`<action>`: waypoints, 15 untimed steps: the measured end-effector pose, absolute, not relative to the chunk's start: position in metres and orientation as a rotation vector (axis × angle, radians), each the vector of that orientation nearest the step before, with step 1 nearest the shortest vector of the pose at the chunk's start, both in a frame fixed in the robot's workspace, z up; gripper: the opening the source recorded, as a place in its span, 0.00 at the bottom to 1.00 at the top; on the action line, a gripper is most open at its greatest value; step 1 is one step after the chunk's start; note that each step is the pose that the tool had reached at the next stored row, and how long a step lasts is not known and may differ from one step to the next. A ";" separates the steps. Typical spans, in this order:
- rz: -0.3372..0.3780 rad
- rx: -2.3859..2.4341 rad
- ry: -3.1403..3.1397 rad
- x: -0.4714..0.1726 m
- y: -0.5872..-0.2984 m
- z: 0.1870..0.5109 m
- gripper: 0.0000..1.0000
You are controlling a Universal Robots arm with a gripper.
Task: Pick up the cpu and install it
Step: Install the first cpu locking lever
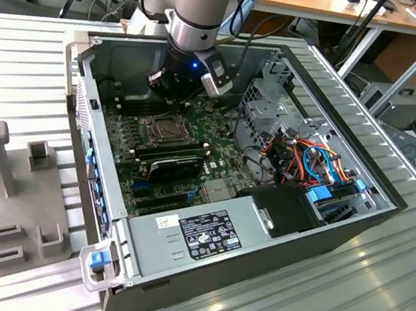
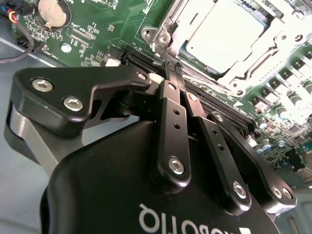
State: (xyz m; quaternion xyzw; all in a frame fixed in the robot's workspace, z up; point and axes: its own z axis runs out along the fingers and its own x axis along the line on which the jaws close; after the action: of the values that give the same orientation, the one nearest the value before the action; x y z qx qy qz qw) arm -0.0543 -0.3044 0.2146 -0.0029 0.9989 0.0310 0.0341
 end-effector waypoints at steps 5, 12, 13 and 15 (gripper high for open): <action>0.096 -0.009 3.072 -0.054 -0.304 0.216 0.11; 0.095 -0.009 3.064 -0.080 -0.304 0.216 0.11; 0.095 -0.009 3.063 -0.082 -0.304 0.217 0.11; 0.095 -0.009 3.061 -0.083 -0.304 0.220 0.11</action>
State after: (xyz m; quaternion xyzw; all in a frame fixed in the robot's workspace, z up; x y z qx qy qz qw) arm -0.0832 -0.3044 0.2195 -0.0031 0.9987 0.0310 0.0398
